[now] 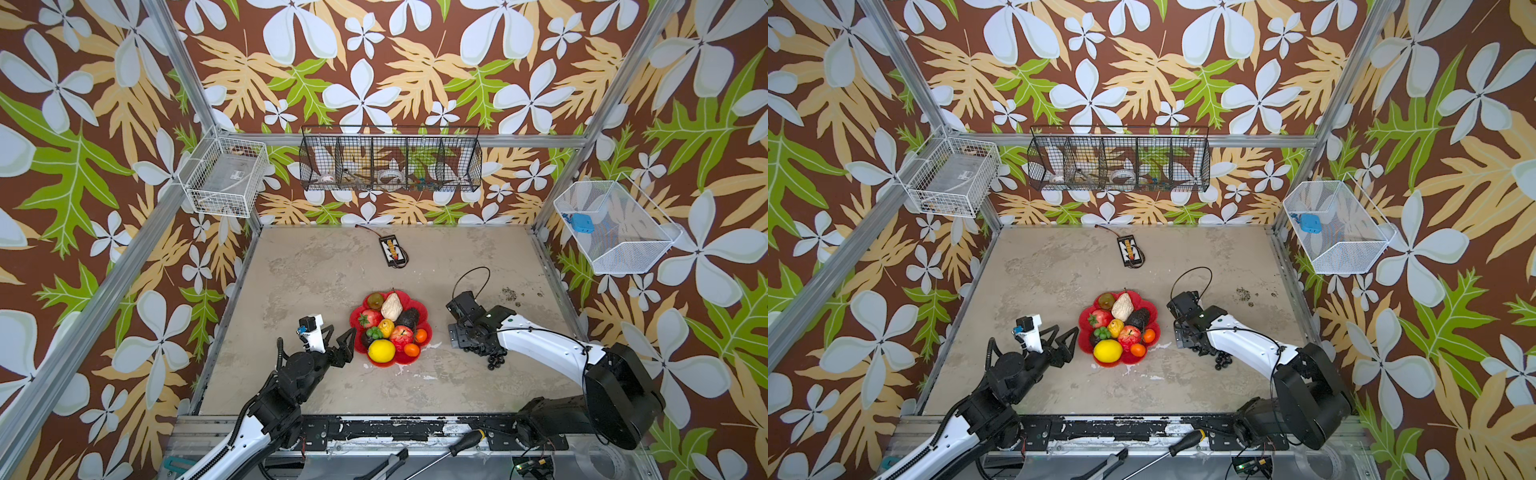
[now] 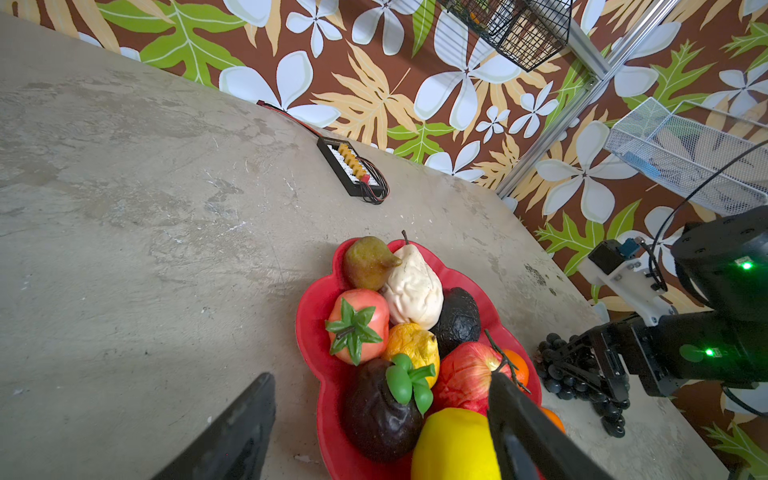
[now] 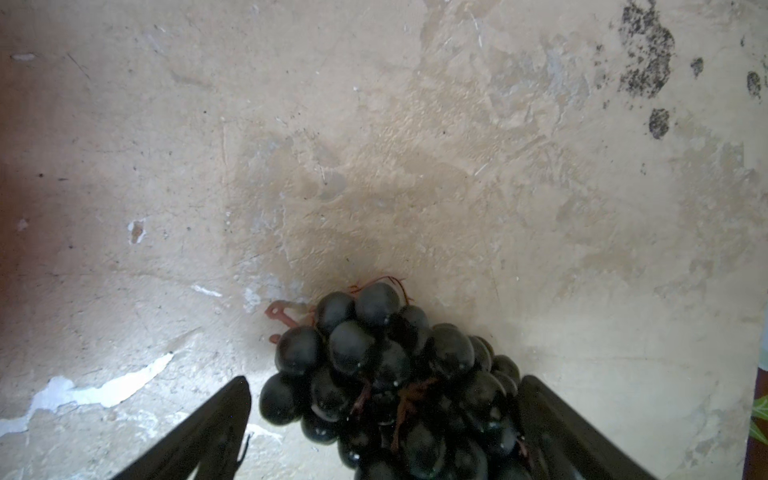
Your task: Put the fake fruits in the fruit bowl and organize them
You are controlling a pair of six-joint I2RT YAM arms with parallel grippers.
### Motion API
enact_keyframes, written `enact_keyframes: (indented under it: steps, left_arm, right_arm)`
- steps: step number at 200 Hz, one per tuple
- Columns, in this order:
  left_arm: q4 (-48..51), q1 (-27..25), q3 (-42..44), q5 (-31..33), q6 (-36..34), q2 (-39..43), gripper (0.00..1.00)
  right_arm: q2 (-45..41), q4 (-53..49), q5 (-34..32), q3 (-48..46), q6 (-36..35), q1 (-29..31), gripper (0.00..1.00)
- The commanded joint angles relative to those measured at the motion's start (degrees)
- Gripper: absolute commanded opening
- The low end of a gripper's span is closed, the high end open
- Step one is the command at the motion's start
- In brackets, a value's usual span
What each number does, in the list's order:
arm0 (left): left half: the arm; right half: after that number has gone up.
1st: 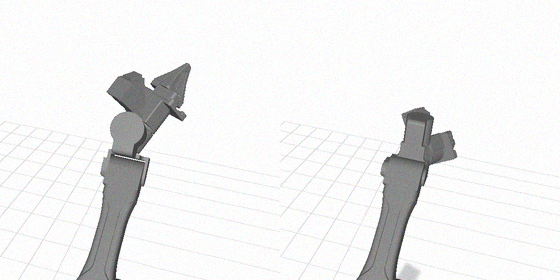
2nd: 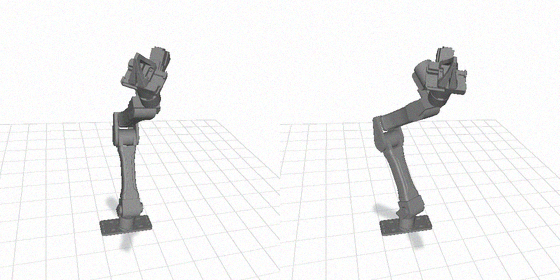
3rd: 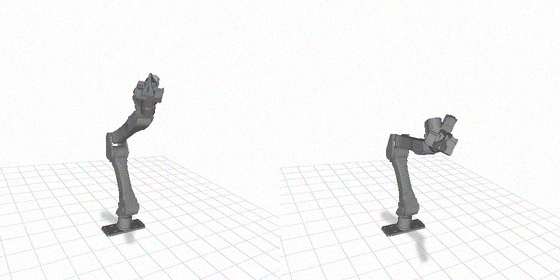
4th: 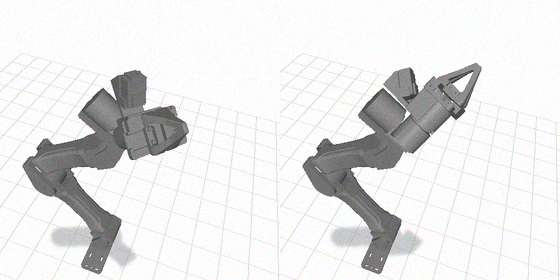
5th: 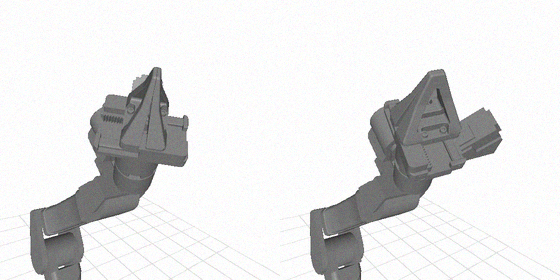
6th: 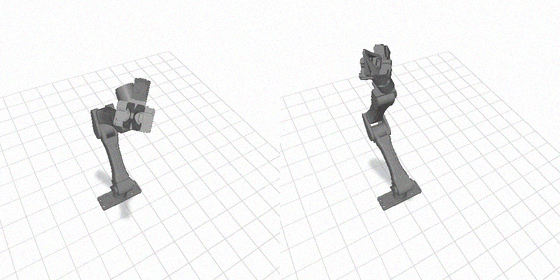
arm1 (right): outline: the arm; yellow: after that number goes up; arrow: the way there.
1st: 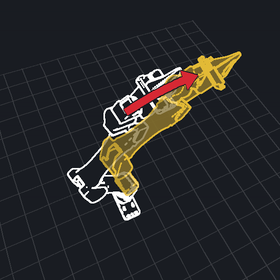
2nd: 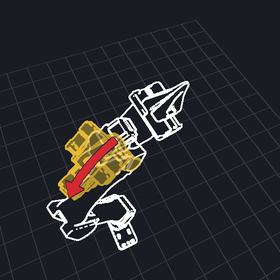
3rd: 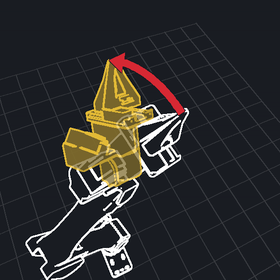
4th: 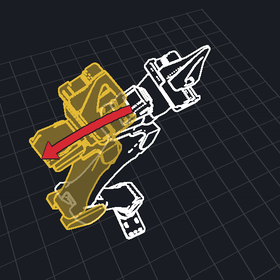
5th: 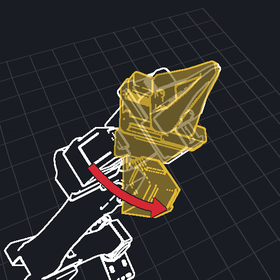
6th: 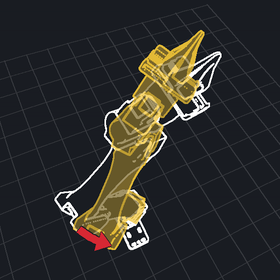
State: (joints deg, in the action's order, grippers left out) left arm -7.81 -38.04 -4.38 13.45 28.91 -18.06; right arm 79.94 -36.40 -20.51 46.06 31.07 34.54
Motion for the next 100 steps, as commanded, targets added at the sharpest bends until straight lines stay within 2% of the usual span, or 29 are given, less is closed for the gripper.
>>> enact_keyframes:
  steps: [1, 37, 100]
  left_arm:
    - [-1.40, 0.07, -0.10, -0.05, 0.45, -0.04, 0.81]
    - [-1.23, 0.07, -0.10, -0.06, 0.44, -0.04, 0.81]
    - [-0.85, 0.07, -0.10, 0.08, 0.45, 0.40, 0.81]
  right_arm:
    - [0.25, 0.54, -2.87, 0.06, 1.12, 1.54, 1.00]
    - [0.59, -0.83, -2.84, 0.87, 0.96, 4.19, 1.00]
    - [-2.57, -3.78, -4.35, -1.15, 7.36, 4.65, 1.00]
